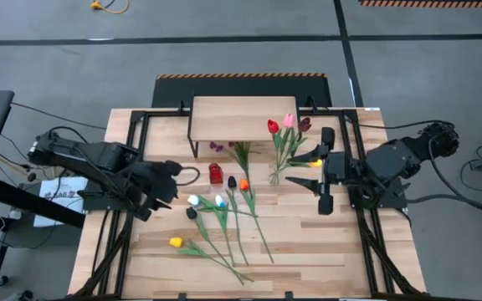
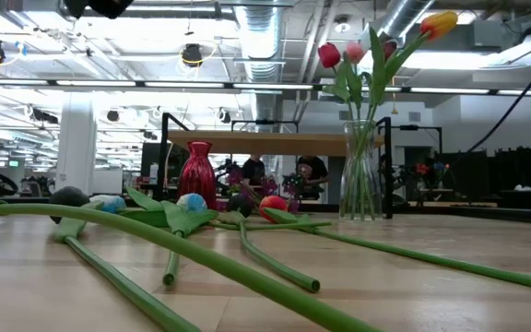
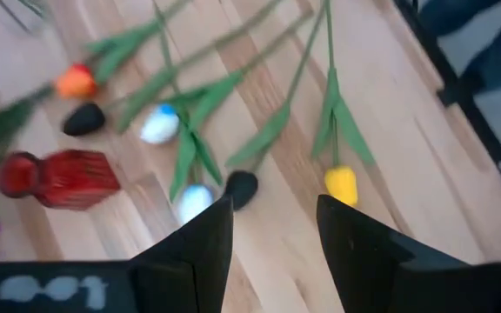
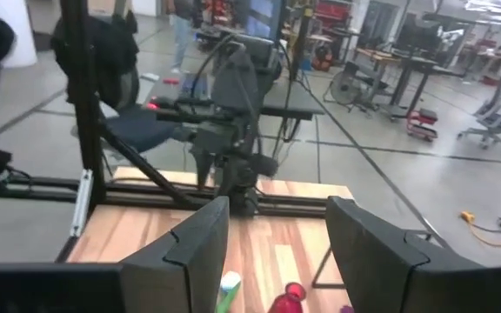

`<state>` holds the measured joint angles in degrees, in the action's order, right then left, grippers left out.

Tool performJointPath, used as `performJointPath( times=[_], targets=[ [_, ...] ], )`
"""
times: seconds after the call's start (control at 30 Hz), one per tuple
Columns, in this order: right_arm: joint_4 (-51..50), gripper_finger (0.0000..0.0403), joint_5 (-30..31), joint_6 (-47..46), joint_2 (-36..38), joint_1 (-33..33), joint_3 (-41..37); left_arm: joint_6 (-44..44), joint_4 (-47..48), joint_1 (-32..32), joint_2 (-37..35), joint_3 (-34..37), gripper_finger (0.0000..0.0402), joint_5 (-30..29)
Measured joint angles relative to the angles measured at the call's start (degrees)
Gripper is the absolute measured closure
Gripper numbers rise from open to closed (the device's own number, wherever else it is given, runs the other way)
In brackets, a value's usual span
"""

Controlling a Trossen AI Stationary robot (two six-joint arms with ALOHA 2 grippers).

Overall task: Pick and place flowers into a vace then onto a shelf
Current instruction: Put the yellow tulip into the transparent vase

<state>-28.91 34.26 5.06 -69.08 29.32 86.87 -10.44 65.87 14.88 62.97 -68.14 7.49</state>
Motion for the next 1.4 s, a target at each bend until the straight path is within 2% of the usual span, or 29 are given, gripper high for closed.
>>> performJointPath(
  times=[0.2,0.4,0.8,1.0,1.2,1.3,1.4],
  targets=[
    [-1.46,0.0218,3.39,-0.05,-1.68,1.99,1.38,-1.53,-0.22,3.63,6.62,0.0,0.0246,0.02],
    [-1.13,0.0216,3.56,-2.51,-1.51,2.58,1.53,-1.6,-1.45,6.82,13.18,0.0,0.0246,0.21],
    [-1.11,0.0217,3.56,-3.1,-1.4,4.87,1.53,12.79,-15.59,11.53,21.9,0.0,0.0246,0.05],
    [-1.11,0.022,3.52,-5.18,-1.4,6.4,1.51,17.08,-20.04,16.43,24.34,0.0,0.0246,-3.32],
    [-1.34,0.0221,5.58,-7.84,-2.21,6.19,1.46,18.55,-20.28,20.96,25.73,0.0,0.0246,-10.63],
    [-1.57,0.0221,6.62,-8.31,-2.6,6.19,1.44,20.3,-23.34,22.3,27.28,0.0,0.0246,-14.38],
    [-1.56,0.0222,6.69,-10.07,-3.11,6.21,1.46,21.69,-26.93,23.02,29.2,-0.05,0.0246,-15.21]
  ],
)
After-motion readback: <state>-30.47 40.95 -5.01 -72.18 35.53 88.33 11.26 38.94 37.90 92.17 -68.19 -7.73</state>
